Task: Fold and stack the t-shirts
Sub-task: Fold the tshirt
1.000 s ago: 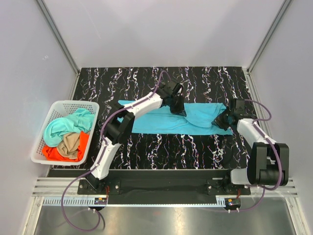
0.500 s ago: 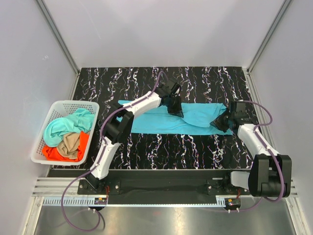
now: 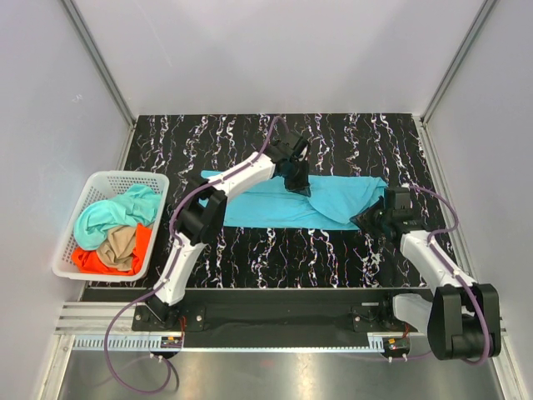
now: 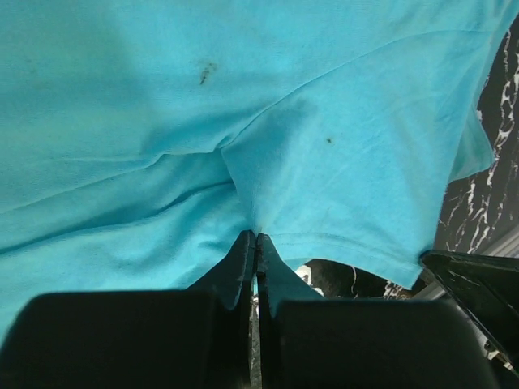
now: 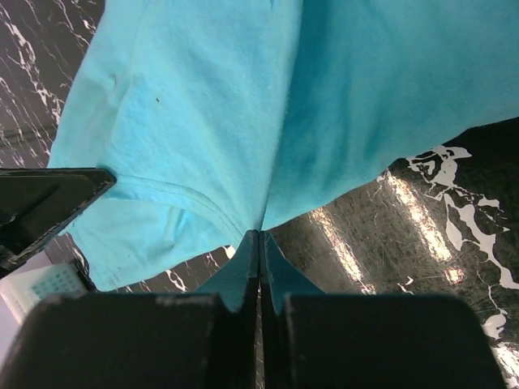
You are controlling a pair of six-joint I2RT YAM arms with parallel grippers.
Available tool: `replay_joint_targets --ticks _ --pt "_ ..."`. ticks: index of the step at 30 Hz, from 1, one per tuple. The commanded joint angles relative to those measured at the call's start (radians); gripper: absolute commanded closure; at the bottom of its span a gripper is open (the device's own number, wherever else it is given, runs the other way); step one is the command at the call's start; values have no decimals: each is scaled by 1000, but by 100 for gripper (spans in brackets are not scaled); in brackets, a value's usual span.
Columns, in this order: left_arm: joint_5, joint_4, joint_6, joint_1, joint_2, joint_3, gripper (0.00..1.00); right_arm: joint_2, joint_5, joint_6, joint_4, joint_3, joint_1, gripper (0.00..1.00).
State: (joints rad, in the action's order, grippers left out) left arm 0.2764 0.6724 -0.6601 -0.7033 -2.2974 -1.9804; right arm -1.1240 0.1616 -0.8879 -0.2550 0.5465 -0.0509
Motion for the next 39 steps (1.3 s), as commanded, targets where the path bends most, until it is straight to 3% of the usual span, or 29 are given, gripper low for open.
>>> replay_joint_targets --ticks 1,11,12,13,16,17,18,21,24,28,32,39 --pt "-42 30 33 2 -19 -52 100 52 -71 -46 54 -10 -23 100" --pt "-62 29 39 2 -46 -34 96 21 -100 -51 97 -54 -38 100" --pt "-65 33 42 2 -50 -35 94 9 -99 -51 103 -57 -40 100" --pt "-69 35 45 2 -50 -35 85 0 -97 -46 106 -54 -40 100" --pt "-82 58 63 2 -47 -44 71 -29 -123 18 42 24 -40 79" --pt "-86 70 74 2 -28 -43 64 -36 -144 38 -37 61 -40 65" --pt "-89 79 83 2 -17 -44 59 -57 -158 58 -73 137 -38 59" --pt "-118 104 106 10 42 -44 48 -141 -257 157 -174 295 -21 51" --pt "-144 107 126 34 90 -29 44 -241 -255 222 -176 397 28 50" --pt "-129 90 142 74 93 -9 43 -370 -102 329 -92 461 172 52" --pt "-128 53 143 132 90 49 44 -494 -37 417 -32 542 207 53" --pt "-86 -14 152 271 72 98 43 -664 47 425 68 607 249 56"
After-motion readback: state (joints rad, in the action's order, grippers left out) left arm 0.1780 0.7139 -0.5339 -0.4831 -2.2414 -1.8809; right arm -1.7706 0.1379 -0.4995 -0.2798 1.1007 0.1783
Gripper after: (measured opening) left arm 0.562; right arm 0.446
